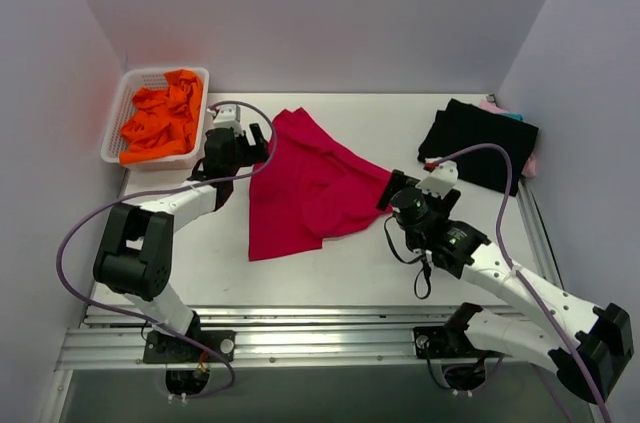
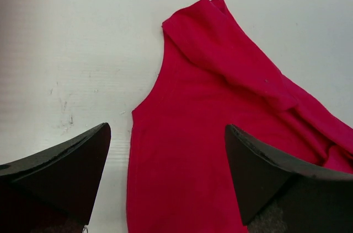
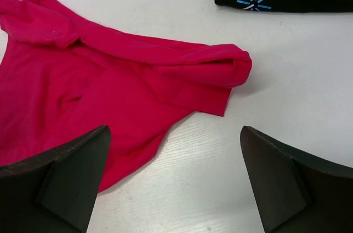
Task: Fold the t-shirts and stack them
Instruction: Flatten out the tshirt
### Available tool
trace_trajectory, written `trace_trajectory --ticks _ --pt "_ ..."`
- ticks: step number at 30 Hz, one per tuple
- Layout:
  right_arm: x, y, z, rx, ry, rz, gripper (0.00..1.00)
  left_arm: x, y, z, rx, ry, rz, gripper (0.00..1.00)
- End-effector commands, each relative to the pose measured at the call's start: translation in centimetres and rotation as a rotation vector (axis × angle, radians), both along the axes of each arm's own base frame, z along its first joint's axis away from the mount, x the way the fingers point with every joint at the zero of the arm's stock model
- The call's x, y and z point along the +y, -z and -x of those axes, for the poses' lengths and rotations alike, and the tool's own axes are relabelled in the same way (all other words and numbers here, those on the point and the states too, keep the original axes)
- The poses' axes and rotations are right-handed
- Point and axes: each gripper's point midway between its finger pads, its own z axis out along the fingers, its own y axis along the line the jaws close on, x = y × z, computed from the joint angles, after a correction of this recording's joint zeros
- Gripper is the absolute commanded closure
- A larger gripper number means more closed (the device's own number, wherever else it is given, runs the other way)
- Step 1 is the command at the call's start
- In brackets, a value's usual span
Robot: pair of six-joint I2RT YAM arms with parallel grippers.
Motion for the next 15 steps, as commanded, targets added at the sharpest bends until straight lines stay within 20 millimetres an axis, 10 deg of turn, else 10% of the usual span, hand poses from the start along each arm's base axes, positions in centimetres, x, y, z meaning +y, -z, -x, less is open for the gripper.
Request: trace_trajectory --ticks 1,10,15 --pt "-0.6 -0.9 0.0 -0.045 0.026 0.0 0.0 -0.7 -4.8 -3.2 -0.131 0.052 0.054 0.07" --pt "-1.9 -1.9 1.0 -0.106 0.037 -0.02 0.0 -2.3 -3.3 -11.6 -0.132 0.152 0.119 0.08" --pt "-2.3 -2.6 1.2 -0.116 0.041 -0.018 0.0 -3.3 1.1 -16.0 -0.022 0.216 0.26 0.09"
